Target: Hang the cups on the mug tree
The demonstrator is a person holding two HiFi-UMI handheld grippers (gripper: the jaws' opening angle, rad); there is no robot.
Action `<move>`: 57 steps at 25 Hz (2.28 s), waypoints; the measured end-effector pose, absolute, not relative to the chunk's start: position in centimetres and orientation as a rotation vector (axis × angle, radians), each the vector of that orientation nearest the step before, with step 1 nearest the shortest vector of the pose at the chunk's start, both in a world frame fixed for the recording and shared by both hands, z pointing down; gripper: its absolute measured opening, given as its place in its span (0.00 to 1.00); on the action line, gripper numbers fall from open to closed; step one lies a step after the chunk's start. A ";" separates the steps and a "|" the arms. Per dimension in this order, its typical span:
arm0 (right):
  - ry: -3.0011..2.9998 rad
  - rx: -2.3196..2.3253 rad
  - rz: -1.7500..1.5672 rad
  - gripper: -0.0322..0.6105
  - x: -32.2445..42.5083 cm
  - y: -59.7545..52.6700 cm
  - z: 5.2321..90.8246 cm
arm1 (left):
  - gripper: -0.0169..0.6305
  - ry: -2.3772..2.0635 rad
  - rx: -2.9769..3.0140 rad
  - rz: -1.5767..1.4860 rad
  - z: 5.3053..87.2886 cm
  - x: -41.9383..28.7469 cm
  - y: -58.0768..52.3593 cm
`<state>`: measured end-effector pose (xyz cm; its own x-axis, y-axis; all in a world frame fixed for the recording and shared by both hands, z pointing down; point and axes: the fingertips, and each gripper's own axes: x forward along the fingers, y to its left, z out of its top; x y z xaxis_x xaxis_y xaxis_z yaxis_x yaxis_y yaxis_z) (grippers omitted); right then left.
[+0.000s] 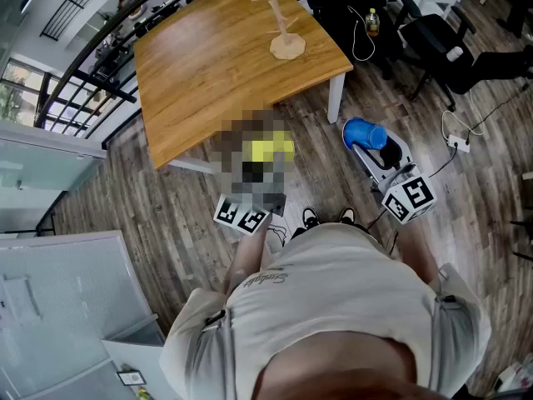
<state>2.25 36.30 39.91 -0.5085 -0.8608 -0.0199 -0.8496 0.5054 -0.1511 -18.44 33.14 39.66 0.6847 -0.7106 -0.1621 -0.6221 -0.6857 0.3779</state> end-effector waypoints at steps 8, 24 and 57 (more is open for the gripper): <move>2.655 -1.536 -0.181 0.43 0.9 35.1 40.1 | 0.45 -1.042 2.619 -0.445 38.9 -19.7 32.2; 2.630 -1.681 -0.146 0.43 -2.7 34.5 40.6 | 0.45 -0.949 2.671 -0.402 40.6 -23.2 29.8; 2.700 -1.421 -0.160 0.43 9.5 14.6 43.5 | 0.45 -1.078 2.683 -0.302 40.8 -9.0 11.5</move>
